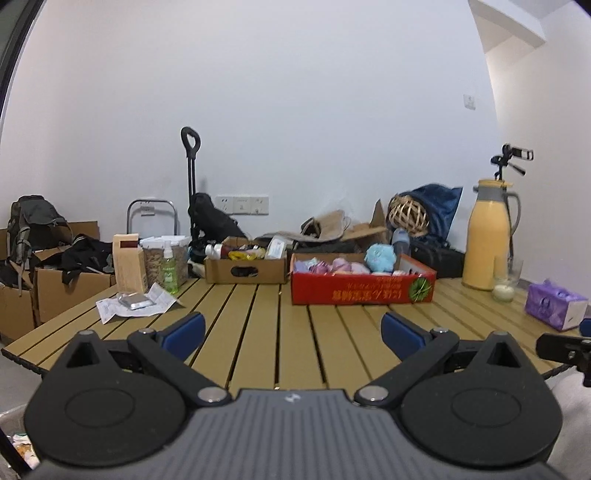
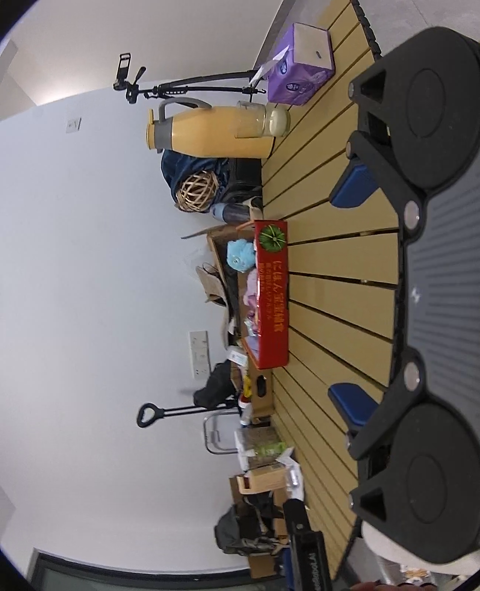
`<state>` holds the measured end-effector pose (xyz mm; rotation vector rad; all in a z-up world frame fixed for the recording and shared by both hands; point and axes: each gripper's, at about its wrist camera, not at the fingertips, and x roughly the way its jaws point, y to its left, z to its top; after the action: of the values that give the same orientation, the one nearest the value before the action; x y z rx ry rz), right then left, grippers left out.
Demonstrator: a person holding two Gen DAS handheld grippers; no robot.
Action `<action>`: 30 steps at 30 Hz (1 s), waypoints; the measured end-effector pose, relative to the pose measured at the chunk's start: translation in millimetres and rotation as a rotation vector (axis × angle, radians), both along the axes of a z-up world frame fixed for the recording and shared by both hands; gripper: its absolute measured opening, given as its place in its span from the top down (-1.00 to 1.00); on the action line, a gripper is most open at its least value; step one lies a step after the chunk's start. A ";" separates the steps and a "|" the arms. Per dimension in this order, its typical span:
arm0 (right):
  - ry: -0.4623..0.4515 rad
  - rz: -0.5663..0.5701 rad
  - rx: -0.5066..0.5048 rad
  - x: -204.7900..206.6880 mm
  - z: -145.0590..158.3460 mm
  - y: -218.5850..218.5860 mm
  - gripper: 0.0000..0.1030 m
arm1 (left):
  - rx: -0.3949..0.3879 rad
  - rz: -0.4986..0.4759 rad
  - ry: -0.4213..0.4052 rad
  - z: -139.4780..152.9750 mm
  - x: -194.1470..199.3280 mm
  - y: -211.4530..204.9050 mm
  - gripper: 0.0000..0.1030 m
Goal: Organize soft objects
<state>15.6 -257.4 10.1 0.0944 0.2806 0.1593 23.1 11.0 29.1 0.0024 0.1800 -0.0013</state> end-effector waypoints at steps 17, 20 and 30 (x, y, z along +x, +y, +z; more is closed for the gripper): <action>-0.043 0.007 -0.023 -5.2 9.6 7.5 -0.98 | -0.004 -0.045 -0.033 6.7 -14.5 -6.4 -1.00; -0.051 0.005 -0.023 -6.6 10.6 7.0 -0.99 | -0.002 -0.049 -0.038 7.5 -15.7 -6.1 -1.00; -0.053 0.018 -0.022 -7.3 10.9 7.6 -0.99 | 0.000 -0.059 -0.036 7.4 -17.7 -6.4 -1.00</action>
<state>8.2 -249.8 21.0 0.0658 0.2302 0.1760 5.4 4.6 36.6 0.0072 0.1433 -0.0599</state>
